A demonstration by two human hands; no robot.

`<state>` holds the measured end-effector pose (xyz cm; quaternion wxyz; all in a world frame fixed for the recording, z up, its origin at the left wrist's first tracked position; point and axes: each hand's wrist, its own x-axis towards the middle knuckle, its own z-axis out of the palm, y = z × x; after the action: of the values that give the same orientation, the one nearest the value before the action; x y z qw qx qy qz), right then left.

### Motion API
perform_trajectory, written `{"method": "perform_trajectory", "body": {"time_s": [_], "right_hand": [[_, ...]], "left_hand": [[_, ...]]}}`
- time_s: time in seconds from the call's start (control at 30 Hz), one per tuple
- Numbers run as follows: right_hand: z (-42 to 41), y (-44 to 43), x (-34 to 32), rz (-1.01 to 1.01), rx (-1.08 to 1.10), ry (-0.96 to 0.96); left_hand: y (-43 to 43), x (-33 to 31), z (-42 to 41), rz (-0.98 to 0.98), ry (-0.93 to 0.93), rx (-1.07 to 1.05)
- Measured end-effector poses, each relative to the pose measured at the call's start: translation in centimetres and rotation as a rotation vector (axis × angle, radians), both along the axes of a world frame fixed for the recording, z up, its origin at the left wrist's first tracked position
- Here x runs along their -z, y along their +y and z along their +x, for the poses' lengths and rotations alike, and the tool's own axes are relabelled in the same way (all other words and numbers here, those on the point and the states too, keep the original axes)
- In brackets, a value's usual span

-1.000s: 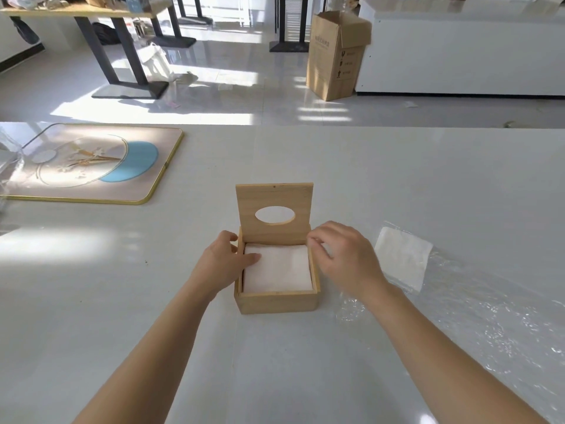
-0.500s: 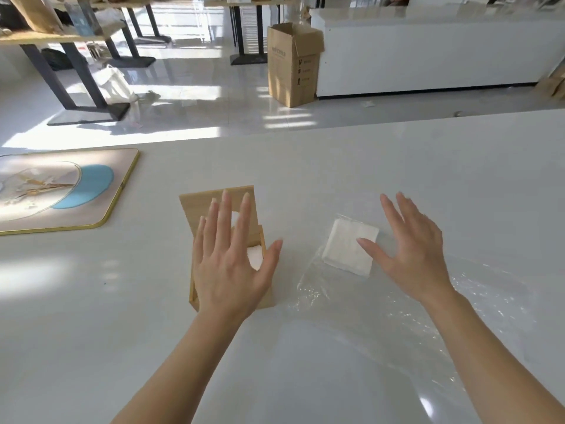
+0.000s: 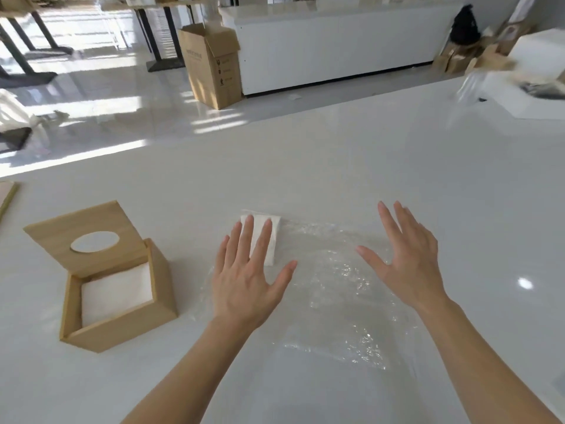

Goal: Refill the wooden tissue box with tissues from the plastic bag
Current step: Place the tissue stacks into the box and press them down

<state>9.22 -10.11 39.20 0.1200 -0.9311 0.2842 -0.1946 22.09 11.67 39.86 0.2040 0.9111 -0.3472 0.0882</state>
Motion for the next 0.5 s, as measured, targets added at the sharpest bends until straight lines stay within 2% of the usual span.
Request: {"method": "perform_trajectory", "body": {"time_s": [0.4, 0.5], "right_hand": [[-6.5, -6.3, 3.8, 0.099, 0.090, -0.015], [-6.9, -6.5, 4.9, 0.076, 0.022, 0.012]], "left_hand": [[-7.5, 2.8, -4.3, 0.027, 0.068, 0.045], [-8.1, 3.1, -4.8, 0.039, 0.080, 0.022]]}}
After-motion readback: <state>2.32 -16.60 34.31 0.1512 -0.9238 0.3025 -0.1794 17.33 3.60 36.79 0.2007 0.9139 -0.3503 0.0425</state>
